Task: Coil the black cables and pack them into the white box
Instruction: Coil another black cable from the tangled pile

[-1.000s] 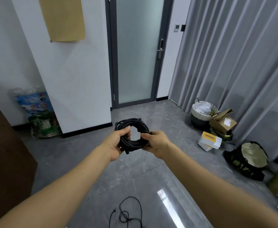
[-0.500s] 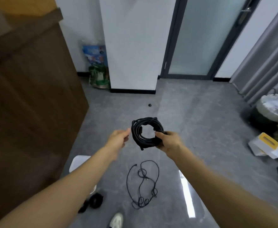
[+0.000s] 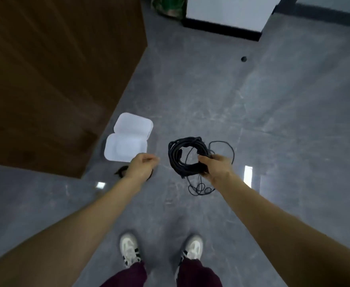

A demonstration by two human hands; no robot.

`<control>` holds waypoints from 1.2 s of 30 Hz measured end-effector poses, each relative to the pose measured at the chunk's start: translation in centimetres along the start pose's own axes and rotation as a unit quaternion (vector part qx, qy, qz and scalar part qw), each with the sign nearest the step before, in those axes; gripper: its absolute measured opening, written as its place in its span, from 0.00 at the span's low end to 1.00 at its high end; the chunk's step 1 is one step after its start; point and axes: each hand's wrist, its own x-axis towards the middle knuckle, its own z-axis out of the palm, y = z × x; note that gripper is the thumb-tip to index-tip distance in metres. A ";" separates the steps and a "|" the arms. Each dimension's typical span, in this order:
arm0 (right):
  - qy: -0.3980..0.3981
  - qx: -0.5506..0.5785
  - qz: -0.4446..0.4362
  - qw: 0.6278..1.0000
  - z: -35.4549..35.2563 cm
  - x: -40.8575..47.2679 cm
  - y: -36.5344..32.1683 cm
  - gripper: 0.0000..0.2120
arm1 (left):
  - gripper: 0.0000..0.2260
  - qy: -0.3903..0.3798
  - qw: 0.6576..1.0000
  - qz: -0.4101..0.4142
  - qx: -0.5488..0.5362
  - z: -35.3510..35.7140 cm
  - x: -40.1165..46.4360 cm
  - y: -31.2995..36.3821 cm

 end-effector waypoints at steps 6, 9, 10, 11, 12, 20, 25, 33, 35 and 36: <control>-0.019 -0.032 0.012 0.999 5.5 11.6 9.3 0.04 | 0.11 0.027 0.999 0.009 0.035 -0.4 10.7 -12.0; -0.020 -0.043 0.006 0.999 7.9 18.1 13.7 0.05 | 0.13 0.024 0.997 0.031 0.072 0.4 16.7 -17.5; -0.021 -0.045 0.004 0.999 8.6 20.3 15.1 0.06 | 0.14 0.018 0.995 0.038 0.088 0.7 18.7 -19.1; -0.026 -0.047 0.001 0.999 9.2 22.3 16.4 0.06 | 0.14 0.014 0.994 0.046 0.100 1.1 20.7 -20.8; -0.031 -0.051 -0.001 0.998 9.8 24.3 17.8 0.06 | 0.14 0.012 0.992 0.055 0.112 1.5 22.6 -22.4; -0.032 -0.118 -0.032 0.992 13.6 37.5 25.6 0.08 | 0.15 0.010 0.964 0.122 0.237 3.5 34.3 -30.9; -0.026 -0.156 -0.050 0.986 15.0 42.5 27.8 0.13 | 0.15 0.019 0.945 0.150 0.291 4.1 38.9 -33.3; -0.001 -0.168 -0.042 0.985 15.7 44.6 30.5 0.15 | 0.19 0.017 0.934 0.157 0.322 3.9 40.3 -35.2; 0.006 -0.198 -0.060 0.978 15.6 44.9 30.7 0.17 | 0.19 0.012 0.929 0.164 0.332 3.9 40.2 -35.3; 0.004 -0.224 -0.072 0.972 15.5 44.9 30.7 0.17 | 0.19 0.011 0.924 0.173 0.341 4.0 40.2 -35.3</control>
